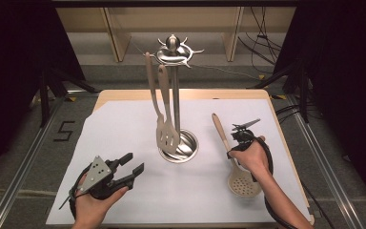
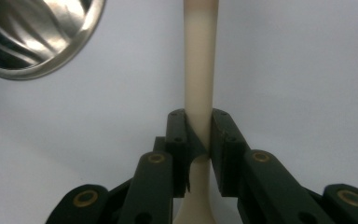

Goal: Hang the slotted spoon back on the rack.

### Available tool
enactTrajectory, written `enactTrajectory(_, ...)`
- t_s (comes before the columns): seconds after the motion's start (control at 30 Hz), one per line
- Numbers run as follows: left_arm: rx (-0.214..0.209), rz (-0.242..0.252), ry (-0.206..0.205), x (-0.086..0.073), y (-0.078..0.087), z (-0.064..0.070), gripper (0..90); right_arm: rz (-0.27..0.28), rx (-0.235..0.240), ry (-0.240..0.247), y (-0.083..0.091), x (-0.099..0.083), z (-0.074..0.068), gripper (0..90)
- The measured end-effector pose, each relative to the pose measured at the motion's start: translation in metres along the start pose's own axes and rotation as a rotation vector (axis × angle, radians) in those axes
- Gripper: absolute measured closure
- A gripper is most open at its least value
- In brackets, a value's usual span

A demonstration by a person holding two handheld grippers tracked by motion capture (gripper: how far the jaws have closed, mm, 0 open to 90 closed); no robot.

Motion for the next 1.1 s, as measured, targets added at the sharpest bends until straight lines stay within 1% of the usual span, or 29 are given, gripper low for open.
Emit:
enactTrajectory(0.07, 0.000, 0.004, -0.010, 0.001, -0.001, -0.001, 44.8, 0.029, -0.001, 0.037, 0.005, -0.001, 0.000, 79.0)
enactTrajectory(0.1, 0.002, 0.002, 0.002, 0.001, -0.001, 0.000, 44.8, 0.040, 0.016, 0.034, 0.007, -0.003, -0.002, 79.0)
enactTrajectory(0.13, 0.002, 0.005, 0.002, 0.002, -0.001, 0.000, 44.8, 0.057, 0.026, 0.031, 0.010, -0.003, -0.003, 79.0)
enactTrajectory(0.17, 0.002, 0.007, -0.008, 0.002, -0.001, 0.000, 44.8, 0.077, 0.029, 0.029, 0.012, -0.003, -0.003, 79.1)
enactTrajectory(0.2, 0.002, 0.007, -0.009, 0.003, -0.002, -0.001, 44.8, 0.087, 0.027, 0.042, 0.014, -0.004, -0.003, 79.1)
enactTrajectory(0.23, 0.001, 0.008, -0.014, 0.003, -0.002, -0.001, 44.7, 0.095, 0.026, 0.034, 0.016, -0.003, -0.004, 79.1)
enactTrajectory(0.27, 0.000, 0.005, -0.012, 0.002, -0.002, 0.000, 44.8, 0.110, 0.027, 0.048, 0.019, -0.004, -0.005, 79.1)
enactTrajectory(0.3, -0.011, 0.021, -0.010, 0.003, -0.004, 0.001, 44.7, 0.135, 0.033, 0.104, 0.021, -0.004, -0.005, 79.1)
enactTrajectory(0.33, 0.001, 0.002, -0.016, 0.002, -0.002, 0.000, 44.7, 0.151, 0.031, 0.130, 0.022, -0.003, -0.004, 79.1)
enactTrajectory(0.37, -0.001, 0.002, -0.013, 0.001, -0.003, 0.001, 44.7, 0.158, 0.036, 0.106, 0.024, -0.005, -0.007, 79.1)
enactTrajectory(0.4, -0.002, 0.001, -0.013, 0.001, -0.003, 0.001, 44.7, 0.168, 0.053, 0.139, 0.026, -0.005, -0.007, 79.1)
enactTrajectory(0.43, -0.003, 0.001, -0.015, 0.001, -0.003, 0.001, 44.7, 0.188, 0.062, 0.149, 0.027, -0.006, -0.009, 79.1)
enactTrajectory(0.47, -0.003, 0.002, -0.010, 0.001, -0.003, 0.001, 44.7, 0.203, 0.083, 0.190, 0.029, -0.006, -0.011, 79.1)
enactTrajectory(0.53, -0.006, 0.005, -0.019, 0.001, -0.003, 0.001, 44.7, 0.217, 0.093, 0.204, 0.032, -0.007, -0.014, 79.1)
enactTrajectory(0.57, -0.006, 0.004, -0.016, 0.001, -0.003, 0.001, 44.7, 0.233, 0.092, 0.221, 0.034, -0.008, -0.016, 79.1)
enactTrajectory(0.6, -0.007, 0.006, -0.017, 0.001, -0.003, 0.001, 44.7, 0.252, 0.087, 0.226, 0.035, -0.008, -0.018, 79.1)
enactTrajectory(0.63, -0.008, 0.006, -0.015, 0.001, -0.002, 0.002, 44.7, 0.259, 0.059, 0.197, 0.036, -0.010, -0.020, 79.1)
enactTrajectory(0.67, -0.009, 0.009, -0.016, 0.001, -0.002, 0.002, 44.7, 0.279, 0.086, 0.216, 0.036, -0.011, -0.022, 79.1)
enactTrajectory(0.7, -0.021, 0.028, -0.013, 0.001, -0.003, 0.002, 44.7, 0.310, 0.095, 0.238, 0.036, -0.010, -0.024, 79.1)
enactTrajectory(0.73, -0.019, 0.027, -0.012, 0.001, -0.003, 0.002, 44.7, 0.308, 0.088, 0.229, 0.037, -0.012, -0.024, 79.1)
enactTrajectory(0.77, -0.019, 0.027, -0.011, 0.001, -0.003, 0.002, 44.7, 0.319, 0.105, 0.225, 0.039, -0.013, -0.028, 79.1)
enactTrajectory(0.8, -0.017, 0.027, -0.019, 0.002, -0.002, 0.002, 44.7, 0.332, 0.098, 0.236, 0.040, -0.014, -0.028, 79.1)
enactTrajectory(0.83, -0.008, 0.011, -0.015, 0.001, -0.001, 0.001, 44.8, 0.357, 0.092, 0.260, 0.041, -0.012, -0.029, 79.1)
enactTrajectory(0.87, -0.006, 0.011, -0.016, 0.001, -0.001, 0.001, 44.7, 0.381, 0.093, 0.277, 0.043, -0.012, -0.030, 79.1)
enactTrajectory(0.97, -0.001, 0.012, -0.018, 0.001, -0.001, 0.000, 44.7, 0.420, 0.103, 0.297, 0.047, -0.013, -0.035, 79.1)
enactTrajectory(1.0, -0.001, 0.012, -0.019, 0.001, -0.001, 0.000, 44.7, 0.420, 0.103, 0.300, 0.050, -0.014, -0.036, 79.1)
enactTrajectory(1.03, -0.001, 0.013, -0.018, 0.001, -0.001, 0.001, 44.7, 0.433, 0.118, 0.300, 0.051, -0.014, -0.037, 79.1)
enactTrajectory(1.07, -0.011, 0.028, -0.020, 0.001, -0.002, 0.001, 44.7, 0.428, 0.121, 0.267, 0.054, -0.017, -0.041, 79.0)
enactTrajectory(1.1, -0.003, 0.015, -0.021, 0.001, -0.002, 0.001, 44.7, 0.446, 0.129, 0.303, 0.054, -0.015, -0.039, 79.1)
Point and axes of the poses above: each handheld gripper's, and its own axes: y roughly backward along the jaws, x roughly out of its top, z roughly to its right, the point moved 6 cm from there along -y, roughly forward along the jaws, and after that the axes turned 12 degrees about x, right-handed, at the moved point
